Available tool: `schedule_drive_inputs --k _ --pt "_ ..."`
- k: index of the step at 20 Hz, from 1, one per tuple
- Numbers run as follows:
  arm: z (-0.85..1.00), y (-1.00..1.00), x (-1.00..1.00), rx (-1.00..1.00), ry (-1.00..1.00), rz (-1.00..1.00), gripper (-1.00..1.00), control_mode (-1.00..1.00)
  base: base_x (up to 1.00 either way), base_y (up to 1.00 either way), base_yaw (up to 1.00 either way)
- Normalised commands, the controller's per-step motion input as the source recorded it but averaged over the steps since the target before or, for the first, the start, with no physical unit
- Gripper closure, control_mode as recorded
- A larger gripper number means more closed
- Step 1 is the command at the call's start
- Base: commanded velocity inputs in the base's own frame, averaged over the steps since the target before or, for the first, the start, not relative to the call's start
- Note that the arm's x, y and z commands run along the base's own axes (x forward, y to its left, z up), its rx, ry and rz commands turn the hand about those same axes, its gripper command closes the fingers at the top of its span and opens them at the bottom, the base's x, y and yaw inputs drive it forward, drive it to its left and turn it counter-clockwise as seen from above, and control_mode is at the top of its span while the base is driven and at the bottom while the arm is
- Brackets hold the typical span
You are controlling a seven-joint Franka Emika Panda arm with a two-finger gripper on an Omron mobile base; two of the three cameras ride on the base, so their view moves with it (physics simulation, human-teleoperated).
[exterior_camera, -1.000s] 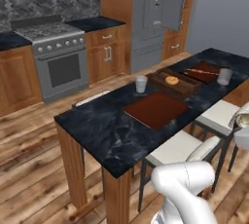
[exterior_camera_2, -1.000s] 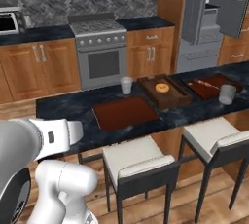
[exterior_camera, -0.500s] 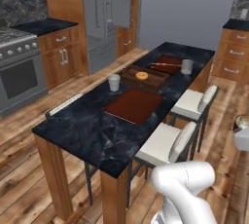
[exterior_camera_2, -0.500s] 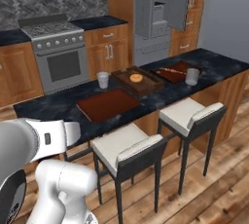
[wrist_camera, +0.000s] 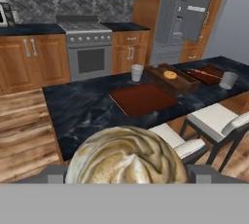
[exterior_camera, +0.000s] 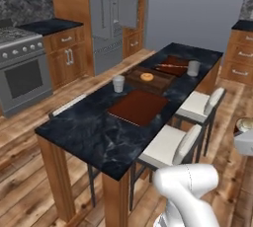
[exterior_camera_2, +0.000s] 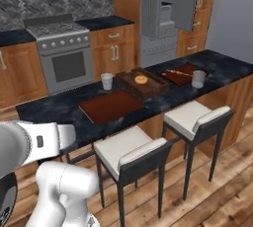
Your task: Take the cupcakes from the fridge and place them on the empty tray on the dining counter.
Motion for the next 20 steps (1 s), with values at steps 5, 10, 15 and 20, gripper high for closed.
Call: schedule_drive_inputs --k 5,10,15,20 --pt "0.00 0.00 0.00 0.00 0.00 0.00 1.00 1.00 1.00 0.00 0.27" --pt "0.00 0.00 0.00 0.00 0.00 0.00 1.00 1.00 1.00 0.00 0.27" --pt "0.00 0.00 0.00 0.00 0.00 0.00 1.00 1.00 1.00 0.00 0.27" --pt "-0.02 0.00 0.20 0.00 0.00 0.01 1.00 -1.00 0.80 0.00 0.09"
